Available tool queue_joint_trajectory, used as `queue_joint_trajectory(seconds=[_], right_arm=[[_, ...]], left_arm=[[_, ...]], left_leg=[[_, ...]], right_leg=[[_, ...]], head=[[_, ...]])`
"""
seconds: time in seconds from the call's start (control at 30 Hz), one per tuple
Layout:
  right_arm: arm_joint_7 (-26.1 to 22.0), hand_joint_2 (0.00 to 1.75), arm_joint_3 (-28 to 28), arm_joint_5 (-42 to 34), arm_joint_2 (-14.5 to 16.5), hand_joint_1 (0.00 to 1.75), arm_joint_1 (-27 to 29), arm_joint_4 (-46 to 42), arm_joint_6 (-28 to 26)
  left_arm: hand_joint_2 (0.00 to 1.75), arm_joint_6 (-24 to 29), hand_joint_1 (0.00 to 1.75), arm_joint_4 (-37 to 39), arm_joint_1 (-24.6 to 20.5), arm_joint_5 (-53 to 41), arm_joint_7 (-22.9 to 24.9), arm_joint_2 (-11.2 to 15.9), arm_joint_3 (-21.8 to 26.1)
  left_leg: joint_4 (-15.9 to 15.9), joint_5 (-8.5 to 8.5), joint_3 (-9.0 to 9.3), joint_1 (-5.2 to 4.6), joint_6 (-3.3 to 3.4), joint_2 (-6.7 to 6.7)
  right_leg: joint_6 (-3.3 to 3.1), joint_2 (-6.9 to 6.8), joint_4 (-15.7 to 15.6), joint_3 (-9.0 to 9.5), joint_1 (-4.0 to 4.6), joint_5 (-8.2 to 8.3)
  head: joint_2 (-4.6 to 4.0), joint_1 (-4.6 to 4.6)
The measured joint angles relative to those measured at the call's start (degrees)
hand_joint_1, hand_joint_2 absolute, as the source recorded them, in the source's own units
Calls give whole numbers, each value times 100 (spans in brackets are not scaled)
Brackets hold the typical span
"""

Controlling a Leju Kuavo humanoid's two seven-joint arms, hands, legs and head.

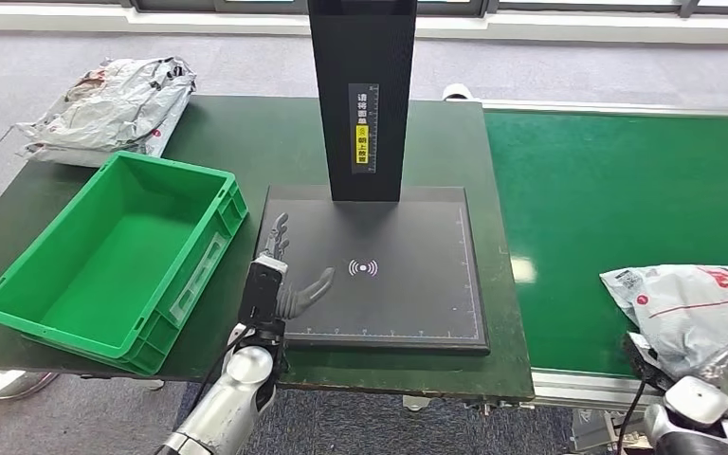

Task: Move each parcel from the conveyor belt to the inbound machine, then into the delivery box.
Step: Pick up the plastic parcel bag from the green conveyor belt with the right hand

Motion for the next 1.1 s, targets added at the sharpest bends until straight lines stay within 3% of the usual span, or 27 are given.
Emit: queue_joint_trajectory(seconds=[0.03,0.33,0.67,0.87,0.93,1.03,1.1], right_arm=[[-89,175,-3,-39,19,175,-1,33,148],[-394,175,-80,-207,184,175,-7,136,269],[-713,175,-82,-449,455,175,-142,93,-907],[-1205,175,-87,-777,608,175,-188,-186,-1817],[-1520,175,-92,-1068,671,175,-195,-325,-2152],[-2544,175,-127,-2019,886,175,-195,-776,-2809],[-3093,175,-143,-2565,1117,175,-221,-1205,-2969]], left_arm=[[175,-7,0,23,-19,0,-2,-2,0],[175,4,0,120,-71,-1,7,-1,0],[175,126,0,-218,165,-108,146,44,8],[175,191,0,-436,329,-167,166,59,68],[175,219,0,-499,377,-198,177,61,85],[175,273,0,-552,422,-285,182,60,102],[175,319,0,-567,424,-365,174,54,103]], left_leg=[[0,0,0,0,0,1],[0,0,0,1,1,0],[-1,0,-1,1,1,-2],[-1,0,-1,1,1,1],[-1,0,-4,1,1,-1],[-2,1,-5,1,1,5],[-2,1,-1,2,-1,13]], right_leg=[[0,1,0,0,1,0],[1,-1,0,4,1,0],[1,-1,0,5,2,-1],[1,0,1,4,1,-1],[2,-1,1,4,1,-1],[1,2,2,2,1,0],[1,8,3,0,3,1]], head=[[0,0],[0,0],[2,0],[1,0],[1,1],[0,2],[0,1]])
